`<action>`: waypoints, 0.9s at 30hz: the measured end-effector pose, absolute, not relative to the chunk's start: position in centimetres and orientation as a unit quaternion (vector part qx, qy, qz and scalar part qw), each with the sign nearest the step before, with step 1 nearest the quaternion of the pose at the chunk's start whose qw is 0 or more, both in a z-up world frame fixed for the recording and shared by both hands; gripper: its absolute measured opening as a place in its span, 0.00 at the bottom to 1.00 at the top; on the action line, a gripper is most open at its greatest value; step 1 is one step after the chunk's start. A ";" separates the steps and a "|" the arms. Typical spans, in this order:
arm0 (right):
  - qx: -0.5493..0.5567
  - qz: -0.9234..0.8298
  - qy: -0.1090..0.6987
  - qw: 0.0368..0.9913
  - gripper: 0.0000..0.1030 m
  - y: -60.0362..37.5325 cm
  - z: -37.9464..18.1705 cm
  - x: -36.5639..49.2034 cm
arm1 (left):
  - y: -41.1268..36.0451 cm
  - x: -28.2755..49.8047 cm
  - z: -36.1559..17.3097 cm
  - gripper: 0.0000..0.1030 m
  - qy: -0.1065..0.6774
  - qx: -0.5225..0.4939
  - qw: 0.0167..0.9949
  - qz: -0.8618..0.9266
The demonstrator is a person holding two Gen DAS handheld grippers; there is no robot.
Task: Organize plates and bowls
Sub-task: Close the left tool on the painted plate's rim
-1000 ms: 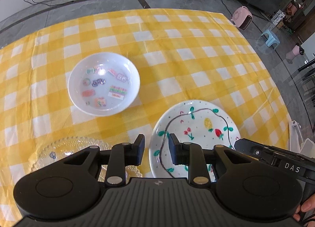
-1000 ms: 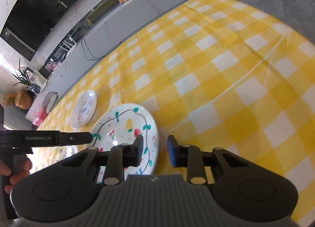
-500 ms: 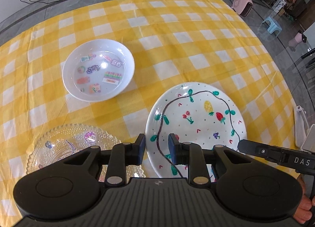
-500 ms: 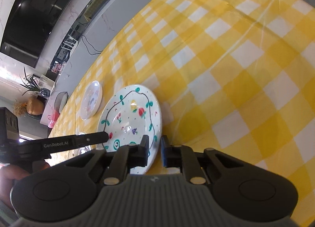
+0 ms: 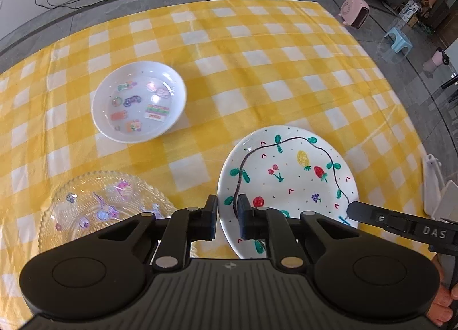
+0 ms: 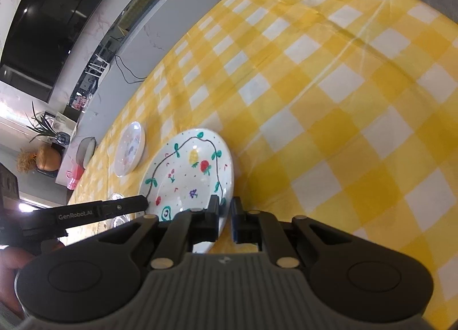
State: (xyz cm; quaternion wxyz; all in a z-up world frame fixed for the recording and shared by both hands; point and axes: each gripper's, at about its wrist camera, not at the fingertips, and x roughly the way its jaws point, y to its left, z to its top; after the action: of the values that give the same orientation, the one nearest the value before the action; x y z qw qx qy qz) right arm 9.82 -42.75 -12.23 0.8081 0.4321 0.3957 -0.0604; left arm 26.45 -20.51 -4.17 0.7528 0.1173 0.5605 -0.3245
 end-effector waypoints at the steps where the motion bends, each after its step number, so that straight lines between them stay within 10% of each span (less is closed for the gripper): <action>1: 0.430 -0.063 0.397 0.808 0.06 -42.8 -12.1 9.6 | -20.6 26.2 -4.0 0.15 0.560 0.114 0.753 -0.326; 27: 0.420 -0.063 0.417 0.803 0.01 -43.7 -10.9 2.7 | -23.2 14.8 0.1 0.00 0.555 0.051 0.751 -0.355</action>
State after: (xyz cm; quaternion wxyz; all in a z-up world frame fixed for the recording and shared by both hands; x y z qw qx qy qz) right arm 2.67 -43.74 -10.90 0.8034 0.4199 0.4175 -0.0625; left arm 14.79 -23.18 0.10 0.7506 0.0515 0.5550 -0.3548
